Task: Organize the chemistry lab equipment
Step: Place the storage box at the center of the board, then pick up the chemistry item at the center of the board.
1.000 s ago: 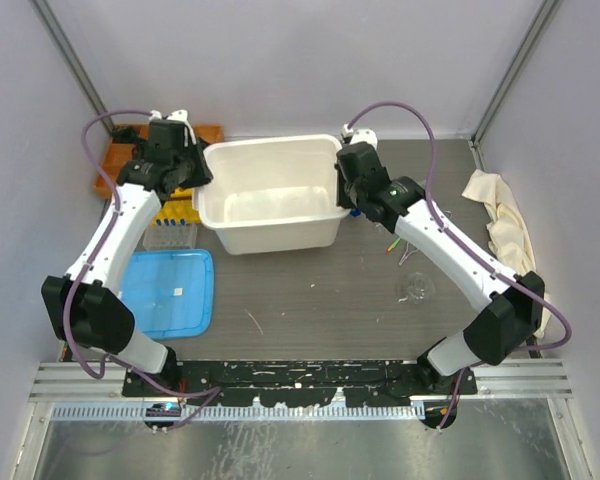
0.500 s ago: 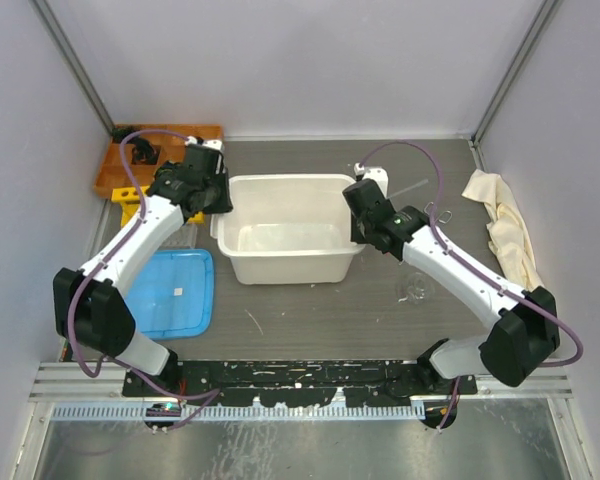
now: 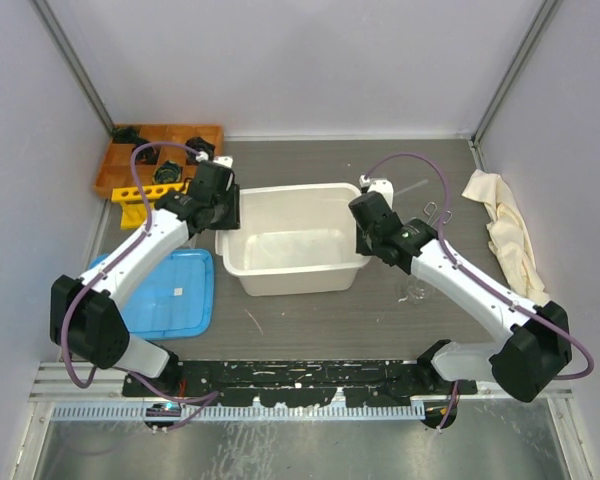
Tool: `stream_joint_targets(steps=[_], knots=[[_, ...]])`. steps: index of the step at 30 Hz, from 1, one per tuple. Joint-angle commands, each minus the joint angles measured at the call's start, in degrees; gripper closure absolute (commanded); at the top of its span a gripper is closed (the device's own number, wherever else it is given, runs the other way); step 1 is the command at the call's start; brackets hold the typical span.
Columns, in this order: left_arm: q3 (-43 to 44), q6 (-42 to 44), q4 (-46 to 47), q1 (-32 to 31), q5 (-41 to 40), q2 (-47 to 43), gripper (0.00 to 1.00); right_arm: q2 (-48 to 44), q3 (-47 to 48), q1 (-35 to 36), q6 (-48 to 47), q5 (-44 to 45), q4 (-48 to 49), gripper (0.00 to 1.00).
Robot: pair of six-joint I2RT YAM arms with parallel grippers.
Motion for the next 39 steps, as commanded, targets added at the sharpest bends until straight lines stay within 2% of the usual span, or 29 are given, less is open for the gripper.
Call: stream_joint_targets(steps=[1, 8, 12, 19, 23, 26, 30, 35, 39], knots=[[0.9, -1.2, 4.6, -1.3, 1.6, -3.3, 0.60, -3.0, 0.3, 1.6, -0.8, -3.5, 1.2, 0.84], [4.3, 0.0, 3.6, -1.3, -0.1, -2.7, 0.54, -7.4, 0.9, 2.0, -0.5, -2.5, -0.8, 0.62], [4.9, 0.2, 3.5, -1.3, -2.2, -3.6, 0.51, -9.1, 0.9, 2.0, -0.8, -2.2, -1.2, 0.57], [4.8, -0.3, 2.6, -1.3, -4.0, -9.2, 0.50, -12.5, 1.1, 2.1, 0.6, -2.3, -2.9, 0.56], [2.5, -2.5, 2.7, -1.4, 0.1, -15.9, 0.50, -15.9, 2.5, 2.1, 1.4, -0.3, -3.7, 0.56], [-2.7, -4.4, 8.2, -1.9, 5.3, -22.0, 0.50, -18.0, 3.5, 2.1, 1.1, 2.6, -3.6, 0.55], [-4.4, -5.8, 8.1, -2.3, 6.9, -27.5, 0.50, -20.2, 5.9, 2.1, 1.0, 5.9, -3.9, 0.54], [-5.0, -7.1, 9.7, -2.2, 9.8, -30.1, 0.51, -21.0, 9.0, 2.1, -0.2, 8.8, -2.4, 0.49], [-5.8, -6.9, 11.3, -2.2, 9.0, -28.2, 0.49, -16.0, 10.3, 2.0, -2.0, 9.5, -1.1, 0.48]])
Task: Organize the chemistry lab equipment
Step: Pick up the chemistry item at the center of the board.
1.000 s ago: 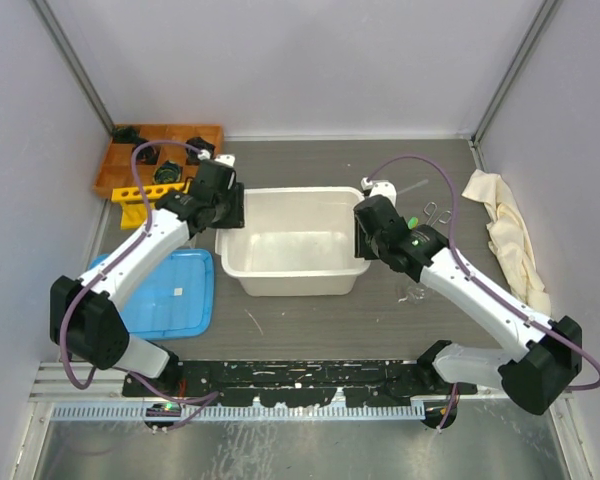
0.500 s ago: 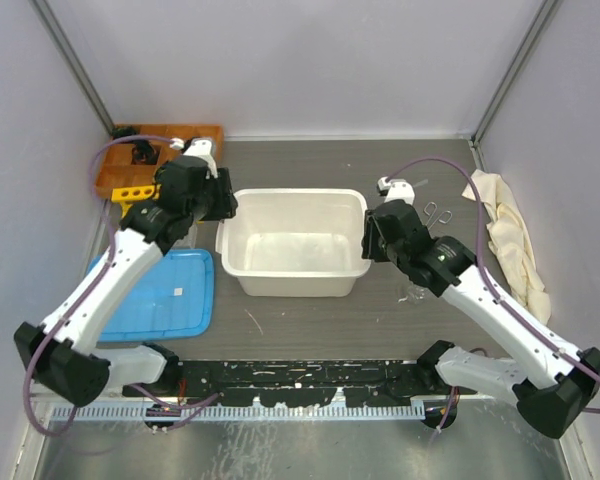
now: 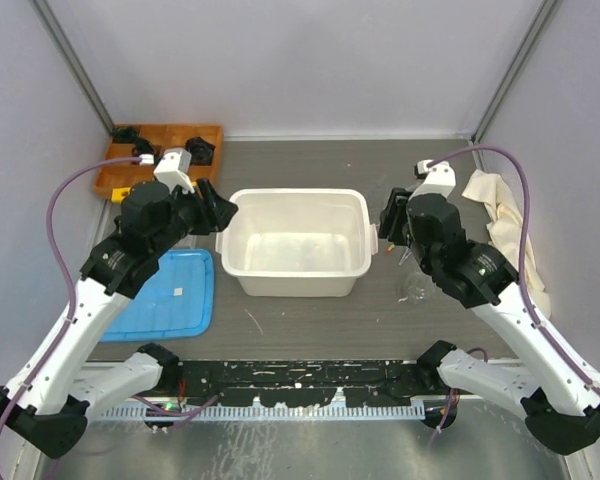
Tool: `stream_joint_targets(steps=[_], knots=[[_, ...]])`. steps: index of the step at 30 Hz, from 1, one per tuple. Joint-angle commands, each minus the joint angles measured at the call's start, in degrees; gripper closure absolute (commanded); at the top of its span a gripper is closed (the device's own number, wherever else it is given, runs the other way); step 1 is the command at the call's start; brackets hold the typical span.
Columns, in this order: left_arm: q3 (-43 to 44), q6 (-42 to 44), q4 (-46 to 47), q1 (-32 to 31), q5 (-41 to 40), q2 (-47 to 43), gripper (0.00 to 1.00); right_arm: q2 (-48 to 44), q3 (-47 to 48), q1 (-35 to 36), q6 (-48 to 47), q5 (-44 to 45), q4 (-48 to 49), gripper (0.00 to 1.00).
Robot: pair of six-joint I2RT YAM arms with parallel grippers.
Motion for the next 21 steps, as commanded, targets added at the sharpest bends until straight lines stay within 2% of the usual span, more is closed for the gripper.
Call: stream_joint_targets(steps=[1, 5, 8, 12, 16, 18, 21], knots=[[-1.0, -0.7, 5.6, -0.1, 0.8, 2.4, 0.48, 5.5, 2.9, 0.2, -2.1, 3.5, 3.7, 0.48], [1.3, -3.1, 12.7, -0.1, 0.7, 8.9, 0.46, 13.1, 7.1, -2.0, -4.6, 1.0, 6.3, 0.48], [9.8, -6.1, 12.2, -0.1, 0.9, 17.5, 0.46, 20.2, 15.6, -6.6, -5.5, -3.6, 5.2, 0.49], [30.5, -8.6, -1.4, 0.2, 3.3, 31.8, 0.48, 32.1, 33.7, -15.3, -2.8, -11.8, -5.5, 0.51], [44.3, -9.3, -8.0, 0.2, 6.2, 37.9, 0.48, 37.8, 48.2, -22.7, -2.8, -13.1, -18.1, 0.51], [47.0, -8.4, -8.9, 0.2, 6.0, 39.4, 0.48, 38.0, 49.0, -26.2, -3.2, -13.3, -22.7, 0.51], [46.3, -5.6, -8.9, 0.3, 3.9, 39.6, 0.48, 35.6, 44.3, -30.6, -3.2, -15.4, -25.7, 0.50]])
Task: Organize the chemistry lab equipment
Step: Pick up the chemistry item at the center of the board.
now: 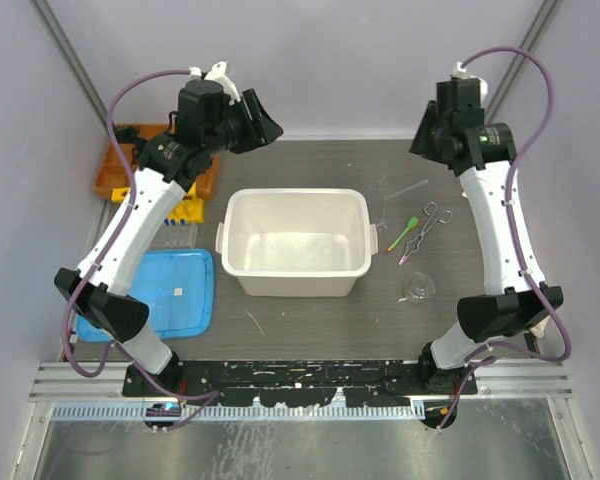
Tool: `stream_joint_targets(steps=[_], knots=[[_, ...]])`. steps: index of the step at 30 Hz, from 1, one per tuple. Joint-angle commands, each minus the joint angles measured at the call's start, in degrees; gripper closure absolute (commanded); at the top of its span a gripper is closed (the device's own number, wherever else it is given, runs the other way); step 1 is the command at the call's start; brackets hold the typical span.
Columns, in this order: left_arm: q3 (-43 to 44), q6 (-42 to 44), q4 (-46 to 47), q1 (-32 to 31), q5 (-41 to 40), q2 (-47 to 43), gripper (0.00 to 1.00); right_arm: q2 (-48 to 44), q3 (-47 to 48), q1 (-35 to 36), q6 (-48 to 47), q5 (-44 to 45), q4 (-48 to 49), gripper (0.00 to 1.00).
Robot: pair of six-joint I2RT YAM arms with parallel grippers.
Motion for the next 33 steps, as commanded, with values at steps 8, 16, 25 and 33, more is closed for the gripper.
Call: stream_joint_targets(steps=[8, 16, 25, 33], knots=[[-7.7, 6.0, -4.4, 2.7, -0.9, -4.1, 0.48, -1.2, -9.4, -10.0, 1.1, -16.6, -6.2, 0.51], [-12.8, 6.5, -2.4, 3.4, -2.2, -7.9, 0.47, 3.1, -4.0, -13.4, -0.5, -16.9, -4.9, 0.51], [-14.2, 6.3, -0.4, 3.4, -4.1, -9.4, 0.47, -2.6, -14.7, -17.7, 2.4, -16.5, -2.7, 0.53], [-13.8, 6.4, -0.2, 3.5, -1.2, -6.7, 0.47, -20.5, -38.1, -16.1, 9.7, -16.6, -4.6, 0.54]])
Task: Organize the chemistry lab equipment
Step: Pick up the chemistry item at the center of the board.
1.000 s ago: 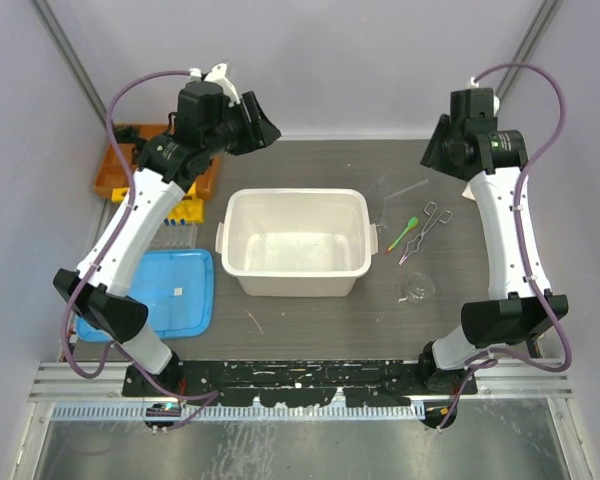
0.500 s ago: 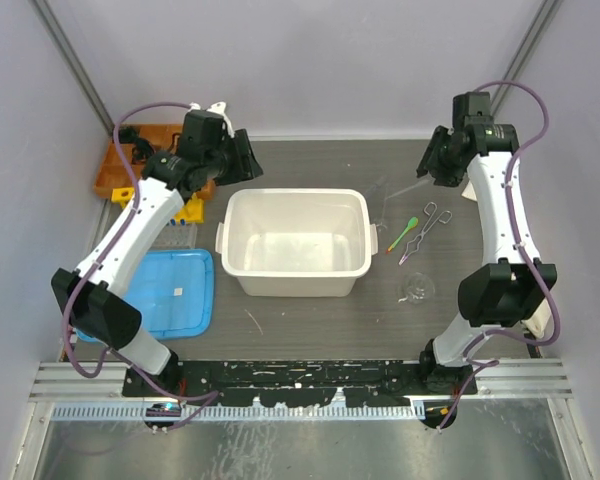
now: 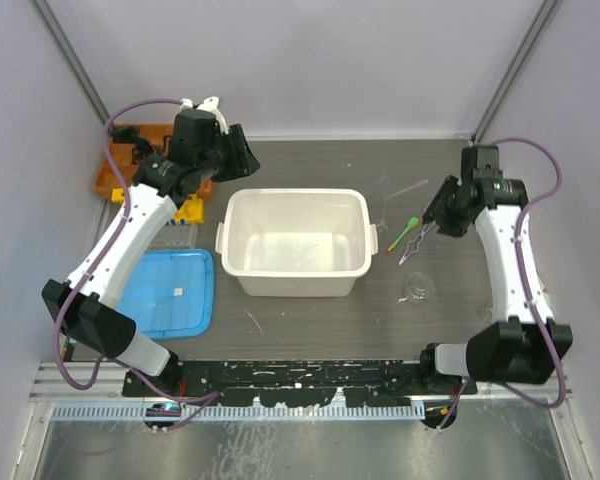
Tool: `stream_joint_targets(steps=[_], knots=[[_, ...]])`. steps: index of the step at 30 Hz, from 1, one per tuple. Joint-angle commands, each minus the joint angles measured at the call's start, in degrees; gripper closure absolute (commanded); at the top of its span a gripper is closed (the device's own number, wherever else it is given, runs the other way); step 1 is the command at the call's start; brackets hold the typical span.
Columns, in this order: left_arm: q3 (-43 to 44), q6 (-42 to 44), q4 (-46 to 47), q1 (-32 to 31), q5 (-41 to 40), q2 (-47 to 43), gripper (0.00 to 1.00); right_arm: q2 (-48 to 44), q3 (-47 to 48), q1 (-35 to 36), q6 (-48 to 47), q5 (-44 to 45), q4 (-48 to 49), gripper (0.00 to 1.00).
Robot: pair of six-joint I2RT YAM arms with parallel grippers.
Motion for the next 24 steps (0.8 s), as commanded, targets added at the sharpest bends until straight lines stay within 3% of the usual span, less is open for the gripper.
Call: stream_joint_targets(steps=[1, 9, 16, 24], knots=[[1.3, 0.1, 1.9, 0.0, 3.1, 1.1, 0.48, -10.2, -9.6, 0.7, 5.2, 1.9, -1.4, 0.54], [-1.4, -0.1, 0.5, 0.0, 6.4, 1.1, 0.50, -14.9, -17.6, 1.1, 4.6, 4.6, -0.2, 0.59], [-7.2, 1.1, 0.1, 0.0, 4.8, -2.9, 0.51, -10.4, -17.5, 1.1, 2.0, 6.1, 0.6, 0.44], [-8.6, 2.8, -0.2, 0.0, 2.2, -5.0, 0.50, -8.8, -21.6, 1.7, -0.1, 4.3, 1.7, 0.46]])
